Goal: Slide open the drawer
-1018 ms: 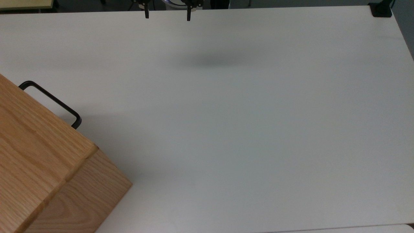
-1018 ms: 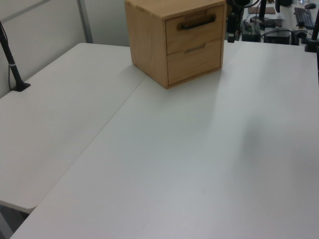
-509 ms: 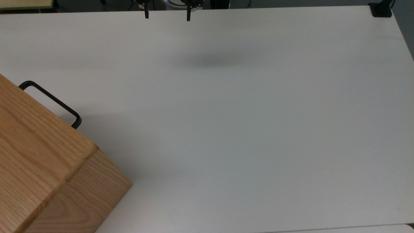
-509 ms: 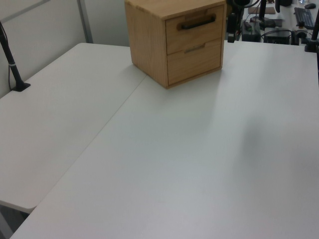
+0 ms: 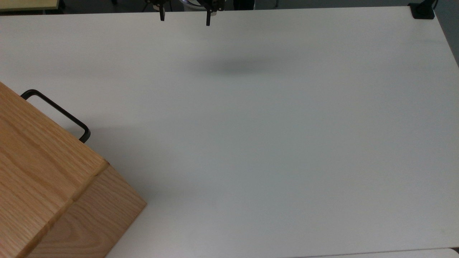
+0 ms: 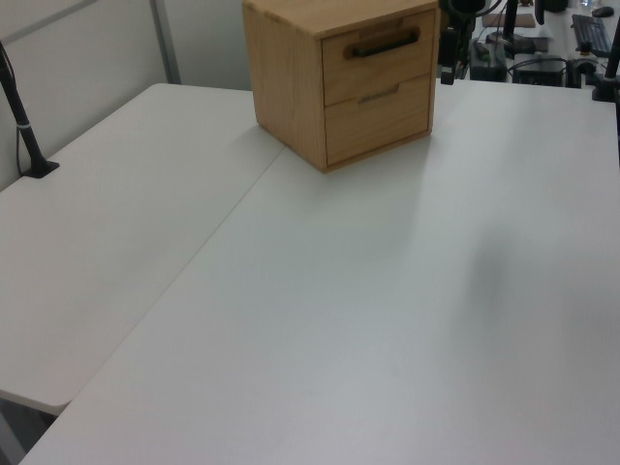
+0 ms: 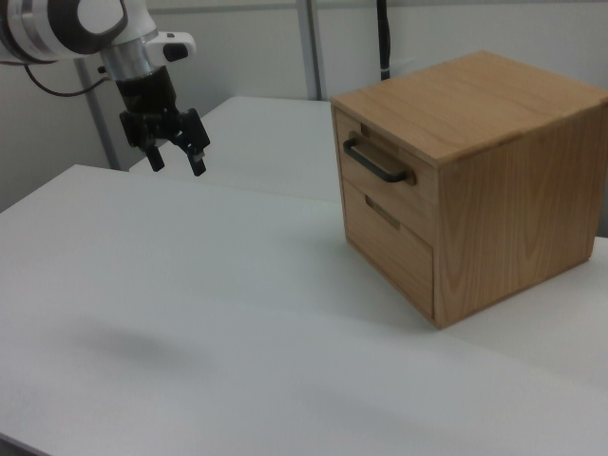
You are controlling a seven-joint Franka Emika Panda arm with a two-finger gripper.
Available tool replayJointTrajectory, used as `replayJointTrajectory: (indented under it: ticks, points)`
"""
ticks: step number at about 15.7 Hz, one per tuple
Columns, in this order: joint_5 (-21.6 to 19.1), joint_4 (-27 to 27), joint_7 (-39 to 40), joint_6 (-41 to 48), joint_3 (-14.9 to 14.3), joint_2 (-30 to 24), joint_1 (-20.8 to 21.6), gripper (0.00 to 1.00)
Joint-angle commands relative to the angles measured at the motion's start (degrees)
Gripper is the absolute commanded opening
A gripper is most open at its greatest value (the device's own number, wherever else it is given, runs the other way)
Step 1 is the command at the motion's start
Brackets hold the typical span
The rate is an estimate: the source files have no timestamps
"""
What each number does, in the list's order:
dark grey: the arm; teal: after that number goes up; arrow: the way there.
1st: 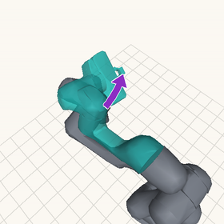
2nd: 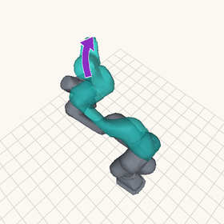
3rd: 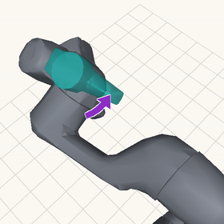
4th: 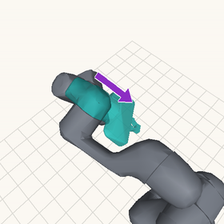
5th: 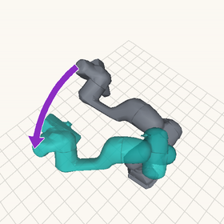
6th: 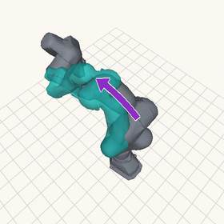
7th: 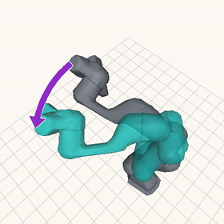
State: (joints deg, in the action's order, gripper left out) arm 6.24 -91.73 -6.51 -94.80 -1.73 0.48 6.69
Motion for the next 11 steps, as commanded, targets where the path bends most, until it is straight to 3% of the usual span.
replayJointTrajectory:
  ticks: [1,6,7,10,11]
  points:
    - [-1.1,0.6,-8.7,-2.3,0.1,1.4,-1.2,1.0]
    - [-2.5,1.1,-30.6,-12.1,0.0,3.2,-5.4,0.94]
    - [-6.1,1.2,-36.1,-16.1,-0.3,3.2,-7.9,0.86]
    - [-11.3,1.2,-40.6,-20.9,-0.4,3.3,-11.6,0.6]
    - [-12.7,1.3,-42.2,-22.3,-0.4,3.2,-12.7,0.59]
